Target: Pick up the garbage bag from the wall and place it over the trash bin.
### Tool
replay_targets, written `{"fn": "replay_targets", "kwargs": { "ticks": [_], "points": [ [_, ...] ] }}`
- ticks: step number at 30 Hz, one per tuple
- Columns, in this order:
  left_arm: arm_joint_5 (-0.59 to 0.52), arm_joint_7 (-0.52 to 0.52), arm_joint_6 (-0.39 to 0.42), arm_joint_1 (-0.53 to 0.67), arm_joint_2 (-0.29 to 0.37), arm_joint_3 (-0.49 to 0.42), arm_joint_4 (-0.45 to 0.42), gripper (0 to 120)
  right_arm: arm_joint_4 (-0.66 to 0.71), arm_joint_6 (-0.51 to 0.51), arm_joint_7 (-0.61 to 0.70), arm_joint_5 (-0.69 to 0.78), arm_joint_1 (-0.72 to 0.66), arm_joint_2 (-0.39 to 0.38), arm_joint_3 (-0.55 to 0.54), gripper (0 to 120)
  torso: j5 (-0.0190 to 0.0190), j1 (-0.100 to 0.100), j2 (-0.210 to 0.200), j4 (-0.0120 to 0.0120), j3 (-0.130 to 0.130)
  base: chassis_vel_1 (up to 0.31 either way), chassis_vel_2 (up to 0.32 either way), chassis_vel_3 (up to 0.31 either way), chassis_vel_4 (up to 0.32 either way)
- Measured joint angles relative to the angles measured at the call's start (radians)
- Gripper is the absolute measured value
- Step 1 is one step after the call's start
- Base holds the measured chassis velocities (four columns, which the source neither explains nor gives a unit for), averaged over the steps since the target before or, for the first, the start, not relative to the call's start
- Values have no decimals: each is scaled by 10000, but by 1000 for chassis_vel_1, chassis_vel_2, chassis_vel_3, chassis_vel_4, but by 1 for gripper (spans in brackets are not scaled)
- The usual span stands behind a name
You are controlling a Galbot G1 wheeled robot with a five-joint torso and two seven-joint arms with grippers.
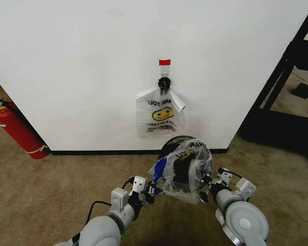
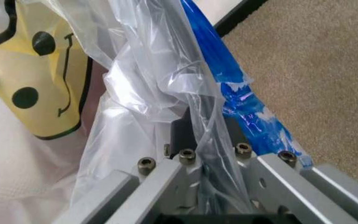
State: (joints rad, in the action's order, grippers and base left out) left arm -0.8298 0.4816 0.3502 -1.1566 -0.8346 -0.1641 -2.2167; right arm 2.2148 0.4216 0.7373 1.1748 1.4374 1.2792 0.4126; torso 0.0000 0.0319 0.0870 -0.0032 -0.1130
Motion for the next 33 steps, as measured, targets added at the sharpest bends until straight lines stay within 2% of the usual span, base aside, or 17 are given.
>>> {"fn": "replay_targets", "kwargs": {
  "ticks": [3,7,9,12,14,15,17,20,22,24,26,28,30,31,33],
  "points": [
    [-12,-50,-81,176,-11,117,185,0,23,16,-61,-12,40,-22,-7,0,0,0,0,0,0,0,0,0,0],
    [-23,-39,68,-24,62,161,-62,0,-23,21,-130,-75,35,-25,-24,0,-1,0,0,0,0,0,0,0,0],
    [-22,-65,203,-254,143,234,-349,4,-89,21,-158,-118,14,-29,-28,0,0,0,0,1,0,0,0,0,0],
    [226,-388,321,-787,379,577,-913,18,-136,17,-217,-186,-29,-25,-30,0,-1,0,0,2,0,0,0,0,0],
    [241,-399,322,-803,387,591,-926,18,-137,16,-223,-193,-29,-24,-31,0,-1,0,0,2,0,0,0,0,0],
    [482,-635,327,-1073,541,920,-1143,28,-165,11,-267,-270,-32,-20,-41,0,0,0,0,2,0,0,0,0,0],
    [556,-804,351,-1252,679,1192,-1345,34,-207,2,-307,-322,-31,-19,-42,0,-1,0,0,0,0,0,0,0,0],
    [643,-960,359,-1445,869,1450,-1620,44,-268,-8,-354,-373,-30,-20,-42,0,-1,0,0,0,0,0,0,0,0],
    [643,-960,359,-1445,869,1450,-1620,44,-268,-8,-354,-373,-30,-20,-42,0,-1,0,0,0,0,0,0,0,0],
    [1156,-1261,286,-1773,1300,1627,-2103,61,-377,-33,-411,-465,-32,-13,-60,0,-2,0,0,0,0,0,0,0,0],
    [1594,-1356,168,-1894,1574,1747,-2460,69,-418,-41,-448,-522,-47,3,-79,0,1,0,0,2,0,0,0,0,0],
    [1862,-1378,18,-1725,1691,1850,-2591,77,-424,-46,-477,-583,-46,10,-86,0,-1,0,0,2,0,0,0,0,0],
    [1880,-1378,5,-1696,1698,1854,-2595,77,-424,-47,-481,-591,-44,9,-87,0,-1,0,0,2,0,0,0,0,0],
    [2007,-1387,-65,-1300,1773,1819,-2607,86,-424,-50,-516,-666,-16,-1,-105,0,-1,0,0,1,0,0,0,0,0],
    [2126,-1431,-90,-854,1851,1666,-2604,92,-426,-52,-538,-732,7,-12,-141,0,-1,0,0,-2,0,0,0,0,0]
  ]
}}
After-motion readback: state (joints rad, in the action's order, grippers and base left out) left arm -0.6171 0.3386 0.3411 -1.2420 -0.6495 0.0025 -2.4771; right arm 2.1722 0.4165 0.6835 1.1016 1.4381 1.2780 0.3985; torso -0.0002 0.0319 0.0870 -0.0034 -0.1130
